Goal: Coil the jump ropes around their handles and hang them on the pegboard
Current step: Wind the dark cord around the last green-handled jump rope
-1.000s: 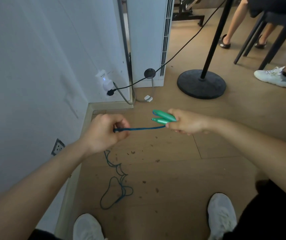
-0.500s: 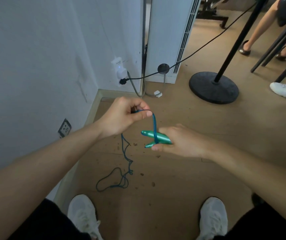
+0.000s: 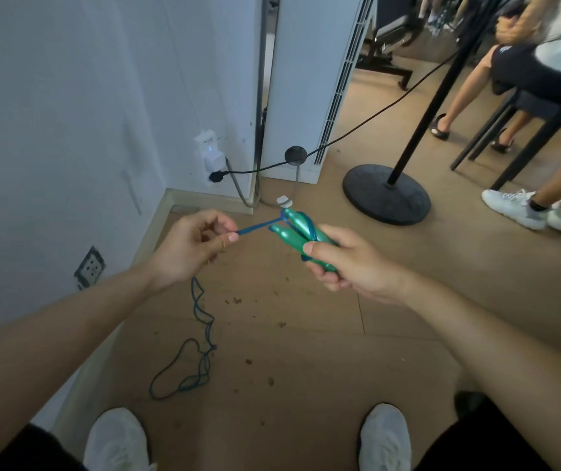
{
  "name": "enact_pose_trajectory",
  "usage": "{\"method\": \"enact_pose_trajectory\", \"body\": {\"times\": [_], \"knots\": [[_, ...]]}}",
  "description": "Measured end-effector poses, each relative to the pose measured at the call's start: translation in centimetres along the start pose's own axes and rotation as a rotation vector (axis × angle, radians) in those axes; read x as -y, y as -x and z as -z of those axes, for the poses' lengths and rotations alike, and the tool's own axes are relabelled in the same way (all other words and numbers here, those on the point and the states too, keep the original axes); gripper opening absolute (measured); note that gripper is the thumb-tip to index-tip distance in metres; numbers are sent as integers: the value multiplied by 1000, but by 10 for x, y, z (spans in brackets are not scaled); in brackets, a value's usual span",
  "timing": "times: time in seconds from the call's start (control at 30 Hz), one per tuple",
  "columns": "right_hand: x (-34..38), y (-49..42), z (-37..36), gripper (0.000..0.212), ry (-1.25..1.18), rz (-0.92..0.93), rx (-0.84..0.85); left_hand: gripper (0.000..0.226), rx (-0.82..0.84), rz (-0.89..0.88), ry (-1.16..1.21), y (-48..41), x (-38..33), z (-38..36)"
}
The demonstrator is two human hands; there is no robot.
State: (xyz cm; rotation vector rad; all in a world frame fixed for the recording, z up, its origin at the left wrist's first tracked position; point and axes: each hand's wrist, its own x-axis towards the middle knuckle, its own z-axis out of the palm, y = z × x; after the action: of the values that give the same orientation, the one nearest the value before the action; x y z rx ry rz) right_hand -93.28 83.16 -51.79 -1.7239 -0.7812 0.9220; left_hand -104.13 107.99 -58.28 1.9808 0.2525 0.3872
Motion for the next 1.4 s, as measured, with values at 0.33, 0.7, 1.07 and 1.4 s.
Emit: {"method": "enact_pose_trajectory", "body": {"times": [0.33, 0.7, 1.07, 1.4], "knots": [[5, -6, 16, 15, -544, -63, -113, 12, 48, -100, -373, 12, 3, -20], [-29, -22, 28, 24, 215, -23, -428, 17, 368, -317, -327, 24, -45, -22], [-30, -7, 3, 20, 521, 174, 32, 9, 183, -279, -142, 13, -52, -21], [-11, 13, -9, 49, 302, 264, 135, 7, 79, -64, 57, 4, -41, -16]]}}
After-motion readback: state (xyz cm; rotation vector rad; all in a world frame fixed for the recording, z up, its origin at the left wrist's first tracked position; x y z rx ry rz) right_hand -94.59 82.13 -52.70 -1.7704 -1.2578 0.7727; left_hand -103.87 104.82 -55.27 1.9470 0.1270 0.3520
